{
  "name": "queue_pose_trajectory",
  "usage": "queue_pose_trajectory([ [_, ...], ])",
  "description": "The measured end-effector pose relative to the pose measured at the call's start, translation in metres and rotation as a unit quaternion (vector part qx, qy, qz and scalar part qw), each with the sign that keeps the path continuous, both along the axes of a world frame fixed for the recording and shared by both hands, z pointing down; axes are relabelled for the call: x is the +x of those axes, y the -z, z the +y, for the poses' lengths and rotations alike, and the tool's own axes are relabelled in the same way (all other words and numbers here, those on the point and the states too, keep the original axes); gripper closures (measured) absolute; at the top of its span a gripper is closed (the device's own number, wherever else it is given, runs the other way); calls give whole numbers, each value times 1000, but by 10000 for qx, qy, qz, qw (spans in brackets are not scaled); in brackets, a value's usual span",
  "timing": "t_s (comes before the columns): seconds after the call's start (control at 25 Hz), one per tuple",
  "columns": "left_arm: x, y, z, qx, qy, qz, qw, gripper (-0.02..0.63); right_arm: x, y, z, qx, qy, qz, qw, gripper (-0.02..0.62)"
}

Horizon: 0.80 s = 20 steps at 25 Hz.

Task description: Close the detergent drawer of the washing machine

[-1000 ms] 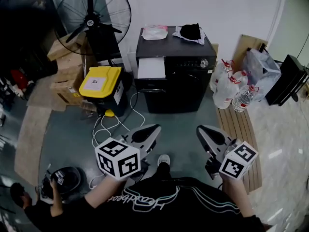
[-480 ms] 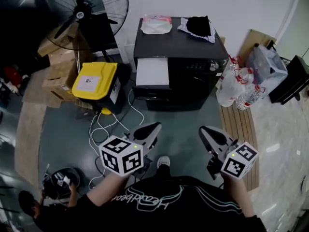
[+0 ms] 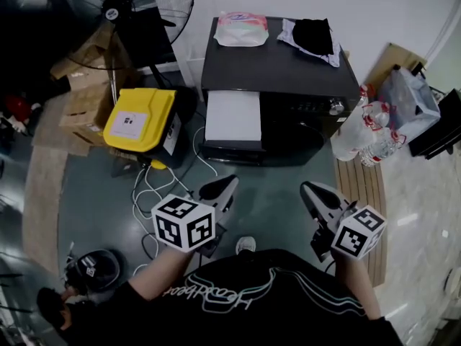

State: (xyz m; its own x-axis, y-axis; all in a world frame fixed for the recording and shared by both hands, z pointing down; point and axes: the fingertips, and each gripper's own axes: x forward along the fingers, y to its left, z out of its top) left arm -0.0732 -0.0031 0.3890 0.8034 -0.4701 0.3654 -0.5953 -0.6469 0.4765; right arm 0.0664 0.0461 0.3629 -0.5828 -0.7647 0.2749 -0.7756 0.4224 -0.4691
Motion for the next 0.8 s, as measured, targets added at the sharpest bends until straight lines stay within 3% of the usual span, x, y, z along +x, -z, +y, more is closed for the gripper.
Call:
queue_pose_trajectory([
  [0.8, -10, -89, -76, -241, 595, -780, 9949, 581, 14, -33, -75, -386, 234, -241, 9987, 568],
])
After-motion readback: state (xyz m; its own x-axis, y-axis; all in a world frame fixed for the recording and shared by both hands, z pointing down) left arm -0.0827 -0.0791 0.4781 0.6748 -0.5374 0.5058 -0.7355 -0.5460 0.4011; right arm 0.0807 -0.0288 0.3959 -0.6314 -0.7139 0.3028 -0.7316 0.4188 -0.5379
